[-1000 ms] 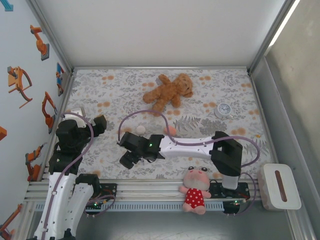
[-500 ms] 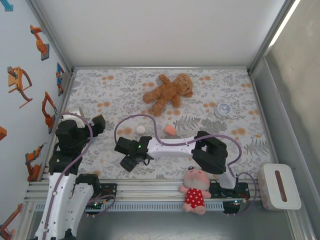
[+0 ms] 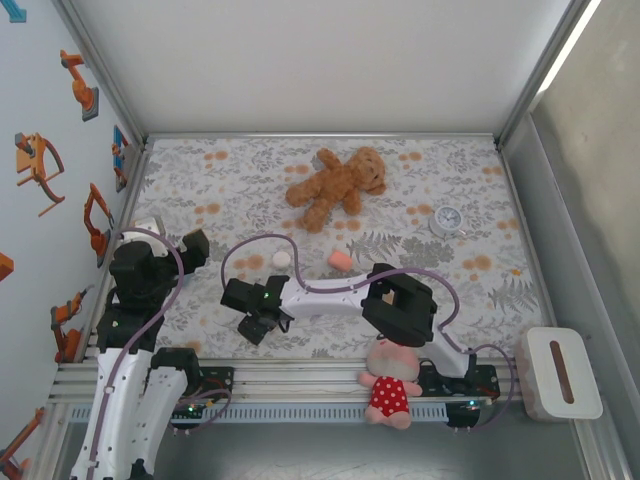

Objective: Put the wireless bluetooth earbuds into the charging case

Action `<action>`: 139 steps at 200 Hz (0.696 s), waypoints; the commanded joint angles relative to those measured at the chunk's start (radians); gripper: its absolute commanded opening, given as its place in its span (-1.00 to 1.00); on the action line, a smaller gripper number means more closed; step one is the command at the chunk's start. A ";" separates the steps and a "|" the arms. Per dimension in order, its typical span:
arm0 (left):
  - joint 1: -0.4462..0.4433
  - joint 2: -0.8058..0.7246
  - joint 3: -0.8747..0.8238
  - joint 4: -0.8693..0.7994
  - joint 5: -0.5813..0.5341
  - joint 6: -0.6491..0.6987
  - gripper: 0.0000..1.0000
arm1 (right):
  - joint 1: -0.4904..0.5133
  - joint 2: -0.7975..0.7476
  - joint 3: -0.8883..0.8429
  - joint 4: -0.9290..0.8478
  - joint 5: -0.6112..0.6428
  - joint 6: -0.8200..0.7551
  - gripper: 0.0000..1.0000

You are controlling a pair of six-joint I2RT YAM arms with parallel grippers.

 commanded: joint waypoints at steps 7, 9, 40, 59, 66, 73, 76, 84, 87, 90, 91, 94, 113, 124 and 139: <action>0.006 -0.011 -0.009 -0.018 -0.006 -0.023 0.93 | 0.006 0.031 0.045 -0.037 0.001 -0.008 0.33; 0.007 -0.011 -0.010 -0.018 -0.007 -0.023 0.93 | 0.006 0.031 0.045 -0.037 0.001 -0.009 0.32; 0.006 -0.022 -0.017 -0.014 -0.003 -0.033 0.93 | 0.007 0.039 0.051 -0.040 0.004 -0.012 0.25; 0.006 -0.031 -0.020 -0.014 -0.007 -0.033 0.93 | 0.006 0.040 0.051 -0.044 0.006 -0.014 0.18; 0.008 -0.032 -0.020 -0.016 -0.007 -0.034 0.92 | 0.006 0.039 0.049 -0.044 0.010 -0.014 0.16; 0.007 -0.035 -0.019 -0.018 -0.007 -0.032 0.93 | 0.006 0.037 0.046 -0.044 0.015 -0.014 0.12; 0.007 -0.036 -0.019 -0.020 -0.005 -0.032 0.93 | 0.006 0.037 0.044 -0.043 0.018 -0.014 0.08; 0.008 -0.037 -0.018 -0.021 -0.004 -0.028 0.93 | 0.006 0.029 0.038 -0.043 0.027 -0.014 0.00; 0.007 -0.038 -0.017 -0.022 -0.004 -0.027 0.93 | 0.006 0.027 0.035 -0.042 0.029 -0.014 -0.01; 0.008 -0.037 -0.017 -0.023 -0.004 -0.025 0.93 | 0.006 0.022 0.032 -0.039 0.031 -0.014 -0.02; 0.009 -0.038 -0.017 -0.023 -0.004 -0.025 0.93 | 0.006 0.020 0.030 -0.038 0.032 -0.014 -0.02; 0.008 -0.038 -0.016 -0.025 -0.003 -0.023 0.92 | 0.006 0.016 0.025 -0.034 0.035 -0.015 -0.02; 0.007 -0.033 -0.012 -0.034 0.000 -0.011 0.93 | 0.005 -0.013 -0.012 -0.001 0.047 -0.019 -0.02; 0.007 -0.031 -0.009 -0.039 0.002 -0.006 0.93 | 0.004 -0.037 -0.036 0.025 0.051 -0.030 -0.03; 0.008 -0.030 -0.005 -0.039 0.009 0.000 0.93 | 0.003 -0.074 -0.072 0.062 0.063 -0.050 -0.03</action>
